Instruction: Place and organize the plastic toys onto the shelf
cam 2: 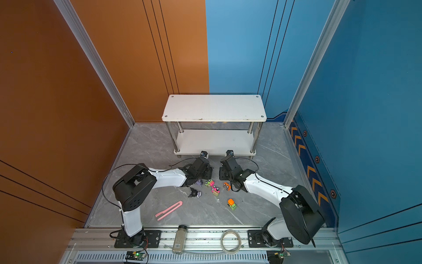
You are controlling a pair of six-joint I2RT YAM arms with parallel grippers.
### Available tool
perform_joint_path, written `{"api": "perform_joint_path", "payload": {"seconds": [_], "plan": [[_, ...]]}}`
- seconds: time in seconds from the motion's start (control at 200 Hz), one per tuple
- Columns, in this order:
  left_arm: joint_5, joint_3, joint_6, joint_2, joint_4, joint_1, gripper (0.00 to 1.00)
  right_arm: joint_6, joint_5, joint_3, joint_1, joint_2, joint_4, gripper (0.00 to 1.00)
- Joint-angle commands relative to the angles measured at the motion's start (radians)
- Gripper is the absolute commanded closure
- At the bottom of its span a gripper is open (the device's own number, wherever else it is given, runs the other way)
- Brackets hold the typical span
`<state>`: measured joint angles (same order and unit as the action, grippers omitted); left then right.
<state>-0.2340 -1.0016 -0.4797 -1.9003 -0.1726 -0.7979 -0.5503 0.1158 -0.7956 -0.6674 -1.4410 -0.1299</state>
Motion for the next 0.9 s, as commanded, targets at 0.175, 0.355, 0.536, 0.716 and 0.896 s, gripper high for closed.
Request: {"api": "perform_joint_path", "payload": {"seconds": [0.175, 0.355, 0.536, 0.716, 0.896], "plan": [[0.005, 0.091, -0.006, 0.163, -0.019, 0.039, 0.27, 0.015, -0.082, -0.116, -0.026, -0.131, -0.004, 0.70], [-0.009, 0.152, 0.002, 0.334, -0.019, 0.092, 0.26, 0.005, -0.141, -0.179, -0.060, -0.207, 0.007, 0.91], [-0.037, 0.179, 0.013, 0.435, 0.020, 0.129, 0.27, -0.006, -0.181, -0.222, -0.073, -0.264, 0.011, 1.00], [-0.053, 0.211, 0.002, 0.490, 0.036, 0.162, 0.27, -0.041, -0.154, -0.216, -0.075, -0.288, -0.010, 1.00], [-0.058, 0.228, -0.006, 0.510, 0.044, 0.178, 0.27, -0.051, -0.128, -0.245, -0.066, -0.340, -0.045, 1.00]]}}
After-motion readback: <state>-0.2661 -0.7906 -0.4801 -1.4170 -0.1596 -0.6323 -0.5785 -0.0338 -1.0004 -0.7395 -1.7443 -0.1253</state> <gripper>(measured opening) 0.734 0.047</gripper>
